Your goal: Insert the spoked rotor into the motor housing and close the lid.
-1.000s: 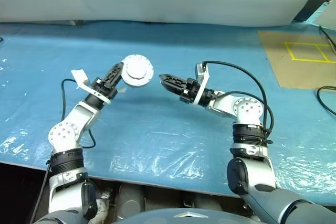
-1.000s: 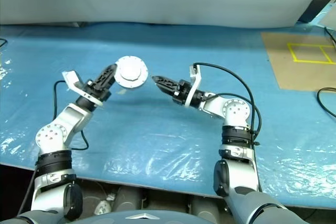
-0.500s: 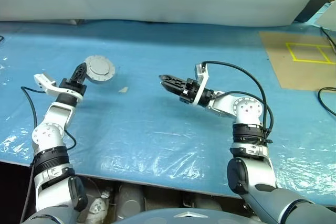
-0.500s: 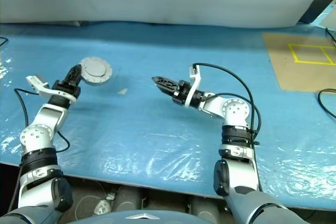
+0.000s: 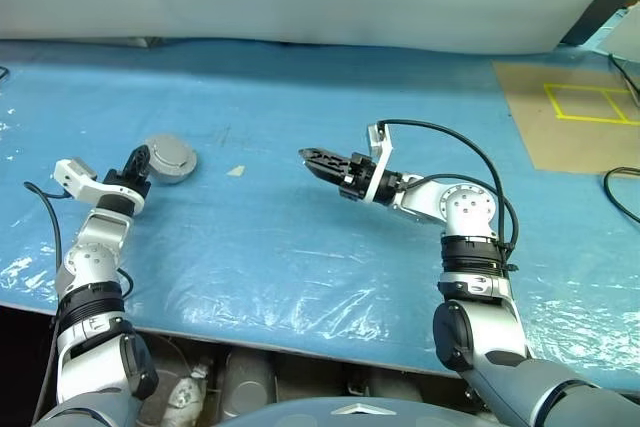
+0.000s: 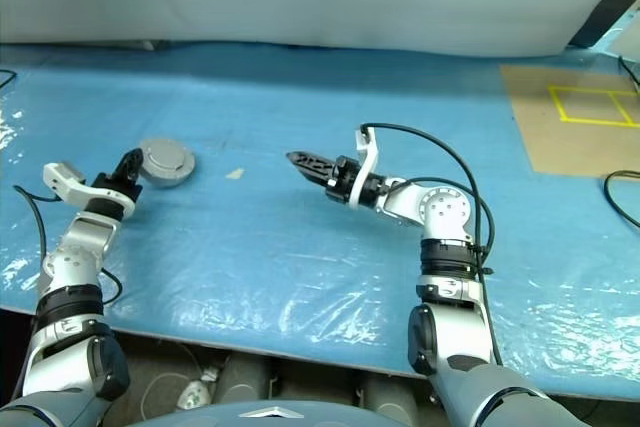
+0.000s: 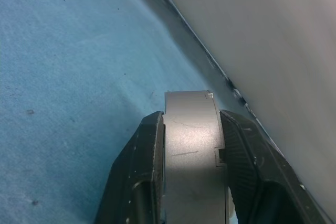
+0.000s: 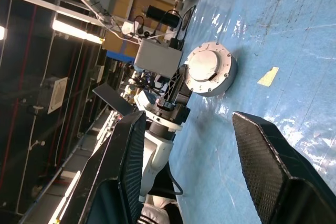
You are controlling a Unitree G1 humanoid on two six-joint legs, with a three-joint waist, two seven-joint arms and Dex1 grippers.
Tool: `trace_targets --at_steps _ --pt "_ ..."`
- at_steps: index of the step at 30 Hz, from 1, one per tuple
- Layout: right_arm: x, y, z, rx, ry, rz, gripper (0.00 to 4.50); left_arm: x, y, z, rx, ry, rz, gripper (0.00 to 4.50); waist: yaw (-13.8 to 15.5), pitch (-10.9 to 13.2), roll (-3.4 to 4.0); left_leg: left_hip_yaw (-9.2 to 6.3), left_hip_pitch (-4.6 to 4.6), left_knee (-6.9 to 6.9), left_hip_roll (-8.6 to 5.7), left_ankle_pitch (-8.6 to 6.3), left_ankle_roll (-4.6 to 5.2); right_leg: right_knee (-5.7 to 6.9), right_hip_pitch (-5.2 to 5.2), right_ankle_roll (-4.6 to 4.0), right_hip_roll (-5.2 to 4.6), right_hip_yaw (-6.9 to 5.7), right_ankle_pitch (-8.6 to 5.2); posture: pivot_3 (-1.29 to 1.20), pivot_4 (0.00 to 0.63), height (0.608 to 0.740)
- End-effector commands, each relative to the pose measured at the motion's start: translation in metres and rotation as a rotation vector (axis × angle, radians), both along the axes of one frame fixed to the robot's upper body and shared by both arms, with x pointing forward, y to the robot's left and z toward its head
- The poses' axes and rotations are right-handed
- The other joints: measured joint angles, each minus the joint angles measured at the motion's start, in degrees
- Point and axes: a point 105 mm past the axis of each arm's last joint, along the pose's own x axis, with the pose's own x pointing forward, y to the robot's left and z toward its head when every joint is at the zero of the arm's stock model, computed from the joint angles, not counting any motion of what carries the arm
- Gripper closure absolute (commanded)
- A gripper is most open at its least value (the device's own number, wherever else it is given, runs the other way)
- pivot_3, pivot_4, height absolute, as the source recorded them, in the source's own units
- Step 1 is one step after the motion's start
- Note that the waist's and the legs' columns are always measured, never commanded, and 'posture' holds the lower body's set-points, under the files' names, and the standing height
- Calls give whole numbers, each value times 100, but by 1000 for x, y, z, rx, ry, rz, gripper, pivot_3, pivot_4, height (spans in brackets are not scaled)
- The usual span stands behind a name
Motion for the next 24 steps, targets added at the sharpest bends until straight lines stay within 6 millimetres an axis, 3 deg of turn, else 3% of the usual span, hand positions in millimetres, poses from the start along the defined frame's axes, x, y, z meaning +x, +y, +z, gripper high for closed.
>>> trace_targets --at_steps 1,4,10,15,18,20,24 --pt "-1 0 9 16 -42 5 1748 -8 24 -3 30 24 90 2288 -11 0 0 2 11 -1 1 0 0 0 6 0 0 2 0 0 150 740" --pt "-2 1 8 16 -46 11 1748 -15 48 -8 49 79 179 1280 -11 0 0 2 12 -1 3 0 0 0 6 -1 1 2 0 0 150 740" --pt "-3 4 8 15 -52 21 1748 -32 90 -2 59 74 324 1280 -3 0 -1 0 11 -5 2 0 0 -3 6 -1 0 2 0 0 150 740" --pt "-1 1 10 12 -78 -1 1748 -44 101 15 73 -7 322 1280 7 0 -1 1 10 -5 3 0 0 -3 6 -1 -2 1 0 0 150 740" --pt "1 -10 15 -18 -149 -41 1748 -47 90 31 92 -80 238 1280 5 0 -2 2 10 -5 3 0 -1 -3 6 -1 -4 2 -1 0 150 740" --pt "4 -24 23 -38 -221 -99 1748 -46 71 45 107 -128 128 1280 14 1 -4 2 6 -6 3 -1 -1 -4 4 -2 -3 1 -1 0 150 740" --pt "6 -54 35 -117 -376 -203 1748 -48 0 76 173 -225 -216 1280 31 1 -5 4 4 -6 1 -1 -1 -3 4 -3 -7 1 -2 0 150 740"
